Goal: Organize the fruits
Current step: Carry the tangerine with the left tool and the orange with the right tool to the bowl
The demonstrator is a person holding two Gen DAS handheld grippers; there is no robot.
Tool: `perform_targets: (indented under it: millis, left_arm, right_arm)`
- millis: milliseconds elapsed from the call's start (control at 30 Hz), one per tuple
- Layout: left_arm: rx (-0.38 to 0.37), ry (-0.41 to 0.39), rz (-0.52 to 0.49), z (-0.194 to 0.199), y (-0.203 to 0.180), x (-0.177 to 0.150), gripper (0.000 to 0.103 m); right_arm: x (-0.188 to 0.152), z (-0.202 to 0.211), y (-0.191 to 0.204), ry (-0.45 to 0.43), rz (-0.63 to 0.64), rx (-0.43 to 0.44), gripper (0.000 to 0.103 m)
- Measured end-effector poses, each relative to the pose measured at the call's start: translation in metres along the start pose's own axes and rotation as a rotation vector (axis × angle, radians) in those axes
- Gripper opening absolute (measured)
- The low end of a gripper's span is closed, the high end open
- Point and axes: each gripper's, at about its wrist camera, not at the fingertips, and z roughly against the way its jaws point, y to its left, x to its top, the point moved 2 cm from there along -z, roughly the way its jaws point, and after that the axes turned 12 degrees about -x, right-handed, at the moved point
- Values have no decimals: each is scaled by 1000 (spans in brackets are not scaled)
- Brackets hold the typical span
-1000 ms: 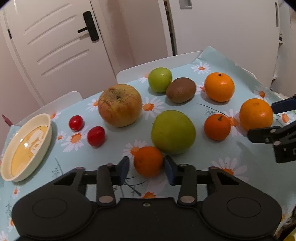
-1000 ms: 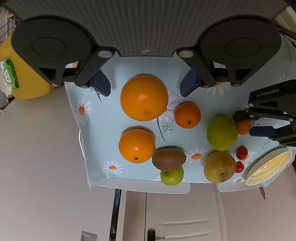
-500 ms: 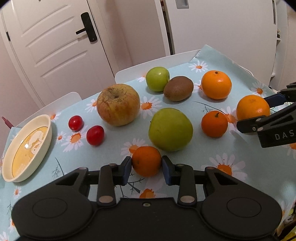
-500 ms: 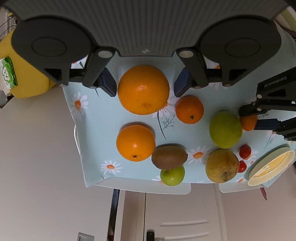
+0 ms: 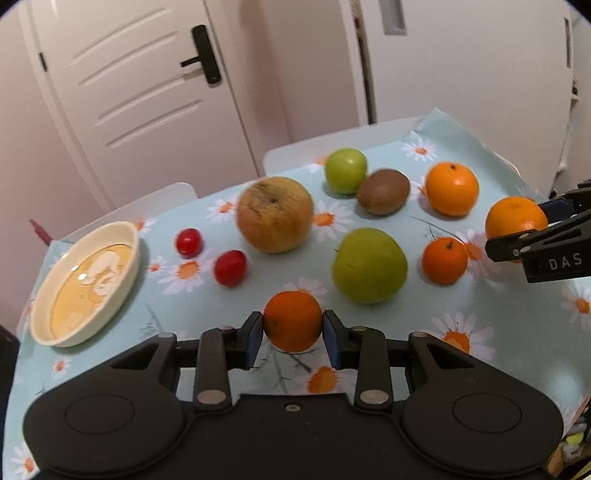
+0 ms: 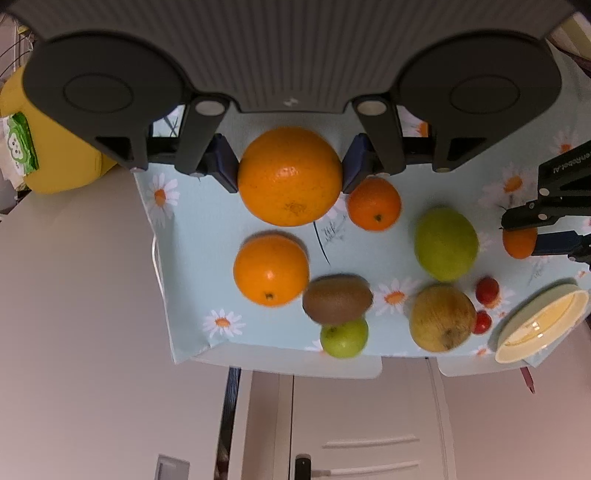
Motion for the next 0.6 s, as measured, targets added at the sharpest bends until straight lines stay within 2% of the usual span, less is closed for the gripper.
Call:
perform_targets:
  millis: [267,600]
  left_arm:
    - [98,-44,63,42,29,14,39]
    - [209,-97,140,83,90,31,39]
  right_arm:
    - [37,28,19,-47,35,72,74]
    - [93,51,78,-129,104,189,74]
